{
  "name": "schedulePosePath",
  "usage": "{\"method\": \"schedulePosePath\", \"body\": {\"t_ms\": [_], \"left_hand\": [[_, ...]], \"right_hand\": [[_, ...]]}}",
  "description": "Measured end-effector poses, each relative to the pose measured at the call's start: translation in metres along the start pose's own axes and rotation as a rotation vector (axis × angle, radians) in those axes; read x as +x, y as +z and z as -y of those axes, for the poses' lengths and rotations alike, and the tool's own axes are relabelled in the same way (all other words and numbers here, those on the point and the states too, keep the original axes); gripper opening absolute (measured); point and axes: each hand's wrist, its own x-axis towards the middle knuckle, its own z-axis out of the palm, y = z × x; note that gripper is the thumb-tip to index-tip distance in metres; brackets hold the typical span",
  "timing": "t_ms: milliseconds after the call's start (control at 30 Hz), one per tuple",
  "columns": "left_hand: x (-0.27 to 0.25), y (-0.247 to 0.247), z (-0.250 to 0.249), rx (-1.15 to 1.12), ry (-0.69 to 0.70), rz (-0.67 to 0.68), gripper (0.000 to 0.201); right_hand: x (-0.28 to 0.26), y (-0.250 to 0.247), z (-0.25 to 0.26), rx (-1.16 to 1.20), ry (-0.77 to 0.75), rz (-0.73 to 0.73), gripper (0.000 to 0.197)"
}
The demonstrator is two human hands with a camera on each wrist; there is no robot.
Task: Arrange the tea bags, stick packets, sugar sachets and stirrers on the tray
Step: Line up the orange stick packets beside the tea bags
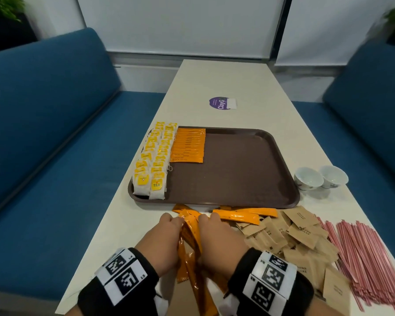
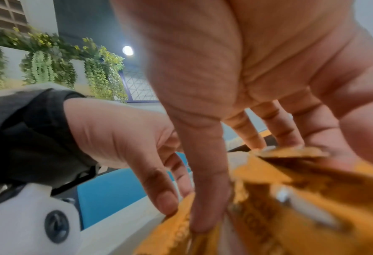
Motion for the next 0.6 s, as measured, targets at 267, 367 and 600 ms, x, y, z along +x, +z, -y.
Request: {"method": "schedulePosePath", "body": {"t_ms": [267,367,600], "left_hand": [[0.007,-0.004,0.005,-0.458,-0.098,0.037,0.087],[0.01,0.0,0.003,-0.592,-0.077,0.032,0.079],[0.018,0.005,0.004,-0.913,-0.088,0.094,0.09]], "right_hand": [[0.015,0.0,-0.002,0.226,0.057,-0.03,0.054],[0.02,0.0,0.0,0.266,0.098,-0.018,0.047],[0.021,-0.002,0.006,0.357,0.111,0.037,0.039]]}}
